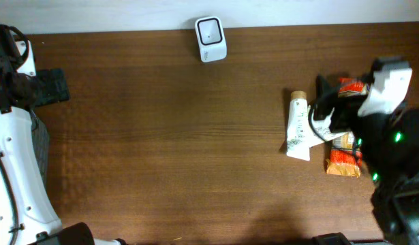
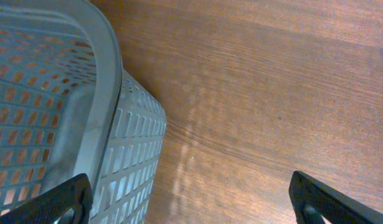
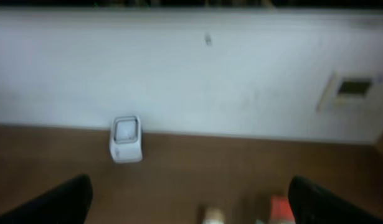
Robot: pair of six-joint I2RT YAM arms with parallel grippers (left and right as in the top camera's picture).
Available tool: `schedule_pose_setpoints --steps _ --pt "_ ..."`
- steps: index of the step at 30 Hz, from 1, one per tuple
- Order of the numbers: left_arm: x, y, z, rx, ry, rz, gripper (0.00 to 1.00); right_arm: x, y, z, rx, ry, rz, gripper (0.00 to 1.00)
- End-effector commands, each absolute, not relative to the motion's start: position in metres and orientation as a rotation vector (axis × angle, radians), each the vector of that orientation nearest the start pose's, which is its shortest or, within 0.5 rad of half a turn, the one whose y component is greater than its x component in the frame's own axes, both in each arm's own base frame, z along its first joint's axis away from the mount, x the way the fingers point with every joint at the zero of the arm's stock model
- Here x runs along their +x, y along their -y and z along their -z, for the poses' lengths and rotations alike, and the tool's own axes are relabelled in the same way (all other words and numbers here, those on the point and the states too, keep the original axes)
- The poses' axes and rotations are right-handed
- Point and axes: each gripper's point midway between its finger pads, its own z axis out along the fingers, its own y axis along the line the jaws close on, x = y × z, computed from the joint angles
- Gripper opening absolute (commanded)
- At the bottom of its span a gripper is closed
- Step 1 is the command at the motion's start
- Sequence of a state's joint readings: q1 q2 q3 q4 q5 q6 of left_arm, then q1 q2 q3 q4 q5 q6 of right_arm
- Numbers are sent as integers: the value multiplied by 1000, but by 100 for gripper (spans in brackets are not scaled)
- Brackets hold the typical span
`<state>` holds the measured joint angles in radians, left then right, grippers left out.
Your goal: Scan the item barcode
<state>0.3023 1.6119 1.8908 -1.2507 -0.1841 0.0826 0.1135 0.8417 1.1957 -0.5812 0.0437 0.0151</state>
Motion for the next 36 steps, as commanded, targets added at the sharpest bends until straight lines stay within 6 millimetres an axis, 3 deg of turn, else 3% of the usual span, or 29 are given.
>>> schedule_pose_setpoints --steps 1,5,8,15,19,36 --pt "358 -146 -308 -357 -2521 -391 99 278 -15 -355 -43 -1688 -41 99" --pt "358 -146 -308 -357 -2521 -391 99 260 -10 -295 -25 -1533 -33 99" --pt "358 -146 -308 -357 -2521 -391 99 246 -10 -261 -15 -1441 -44 99" --pt "358 -146 -308 -357 -2521 -391 99 245 -14 -200 -35 -1479 -61 99" --pt "358 -146 -308 -357 -2521 -391 99 246 -15 -161 -19 -1630 -84 99" --pt "358 -146 -308 -357 -2521 -391 99 246 -15 -157 -20 -1645 -84 99"
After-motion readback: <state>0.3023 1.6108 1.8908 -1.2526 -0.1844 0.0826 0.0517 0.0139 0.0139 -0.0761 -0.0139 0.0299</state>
